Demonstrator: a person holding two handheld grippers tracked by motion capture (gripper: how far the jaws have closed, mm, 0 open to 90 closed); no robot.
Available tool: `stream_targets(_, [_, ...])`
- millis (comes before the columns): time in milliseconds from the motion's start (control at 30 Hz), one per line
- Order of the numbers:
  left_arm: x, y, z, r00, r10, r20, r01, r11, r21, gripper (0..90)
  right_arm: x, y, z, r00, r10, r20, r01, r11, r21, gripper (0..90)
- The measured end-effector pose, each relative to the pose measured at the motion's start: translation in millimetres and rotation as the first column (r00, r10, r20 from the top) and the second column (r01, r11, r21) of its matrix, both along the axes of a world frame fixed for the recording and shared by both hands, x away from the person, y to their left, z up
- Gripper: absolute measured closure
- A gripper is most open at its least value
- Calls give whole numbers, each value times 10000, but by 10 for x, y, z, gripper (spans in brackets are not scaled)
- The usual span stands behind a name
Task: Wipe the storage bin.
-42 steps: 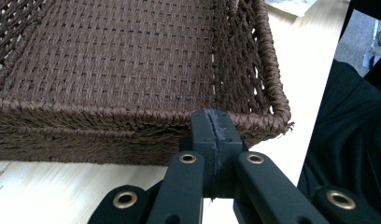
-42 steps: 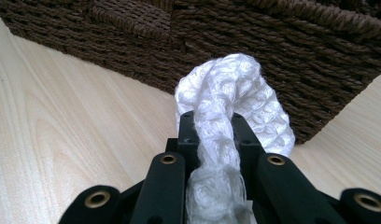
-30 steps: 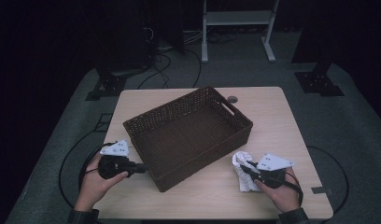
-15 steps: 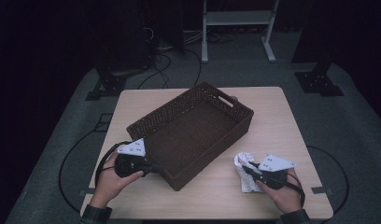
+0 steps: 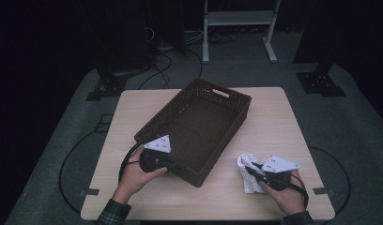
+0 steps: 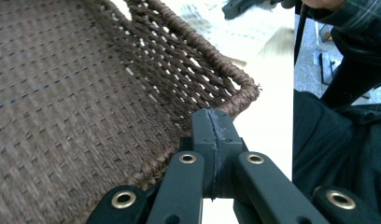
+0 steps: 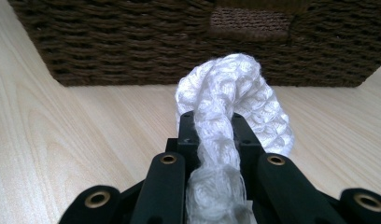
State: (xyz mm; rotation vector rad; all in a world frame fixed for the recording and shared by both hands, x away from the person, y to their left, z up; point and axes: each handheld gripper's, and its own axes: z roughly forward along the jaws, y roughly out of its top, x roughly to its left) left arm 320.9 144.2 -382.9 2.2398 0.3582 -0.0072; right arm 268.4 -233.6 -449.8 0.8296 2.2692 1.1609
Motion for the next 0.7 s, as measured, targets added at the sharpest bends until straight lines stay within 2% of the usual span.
stream_targets(500, [235, -609, -13, 9982, -598, 30, 598, 9982, -65, 896, 1, -11, -9, 10000, -38, -49, 38, 10000, 0, 777])
stream_targets(700, [320, -789, -16, 9973, -725, 73, 725, 9974, -59, 896, 7, -26, -9, 10000, -18, -44, 18, 10000, -22, 777])
